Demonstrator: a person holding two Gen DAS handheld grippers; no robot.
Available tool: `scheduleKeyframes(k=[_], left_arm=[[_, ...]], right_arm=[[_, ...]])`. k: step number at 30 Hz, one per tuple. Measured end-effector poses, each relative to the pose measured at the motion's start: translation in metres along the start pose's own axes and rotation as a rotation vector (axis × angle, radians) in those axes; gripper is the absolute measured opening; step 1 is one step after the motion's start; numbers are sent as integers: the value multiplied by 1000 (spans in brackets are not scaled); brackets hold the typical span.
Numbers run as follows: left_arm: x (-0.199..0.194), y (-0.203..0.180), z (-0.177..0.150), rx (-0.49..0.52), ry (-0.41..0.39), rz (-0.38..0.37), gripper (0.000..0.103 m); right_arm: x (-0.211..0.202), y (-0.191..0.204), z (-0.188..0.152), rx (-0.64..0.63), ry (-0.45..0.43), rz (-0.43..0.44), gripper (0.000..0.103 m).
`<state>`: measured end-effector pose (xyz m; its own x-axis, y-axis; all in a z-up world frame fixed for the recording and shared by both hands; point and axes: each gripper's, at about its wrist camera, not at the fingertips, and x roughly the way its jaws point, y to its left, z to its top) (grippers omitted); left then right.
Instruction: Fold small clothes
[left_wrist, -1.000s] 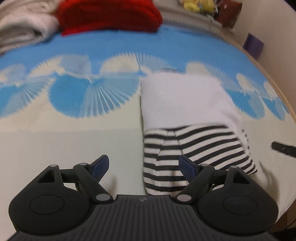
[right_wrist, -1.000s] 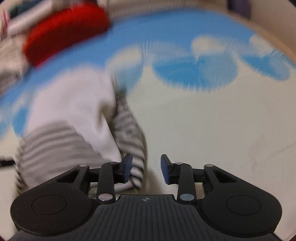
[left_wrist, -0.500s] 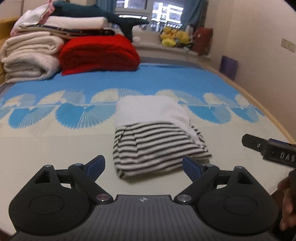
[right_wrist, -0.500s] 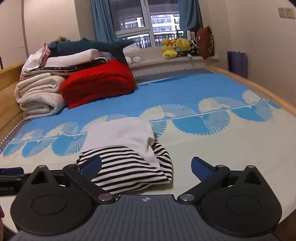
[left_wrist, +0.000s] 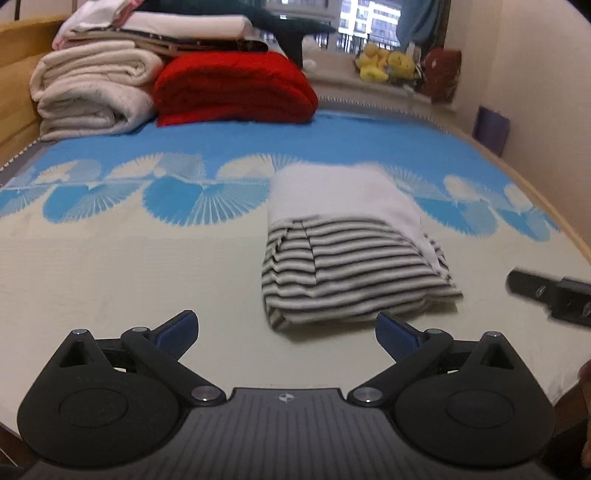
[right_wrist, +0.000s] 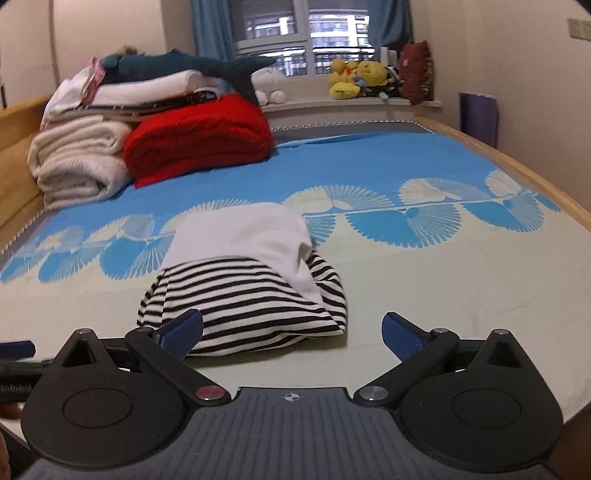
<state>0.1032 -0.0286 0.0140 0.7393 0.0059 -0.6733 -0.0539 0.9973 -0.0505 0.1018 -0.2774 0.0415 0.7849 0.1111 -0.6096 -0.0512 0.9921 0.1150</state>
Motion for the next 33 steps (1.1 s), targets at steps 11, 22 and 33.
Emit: scheduleKeyframes(k=[11,22,33], left_arm=[[10,-6,-3,-5,26,-3,102],[16,-10,-3,-39,39,-11,102],[21,-19,-4,-23,43,-15,102]], right_arm=[[24,36,-3,-43,57,15,102],[25,39,-6,-64,62,7,102],[23,28,-6,-53,67,-3,102]])
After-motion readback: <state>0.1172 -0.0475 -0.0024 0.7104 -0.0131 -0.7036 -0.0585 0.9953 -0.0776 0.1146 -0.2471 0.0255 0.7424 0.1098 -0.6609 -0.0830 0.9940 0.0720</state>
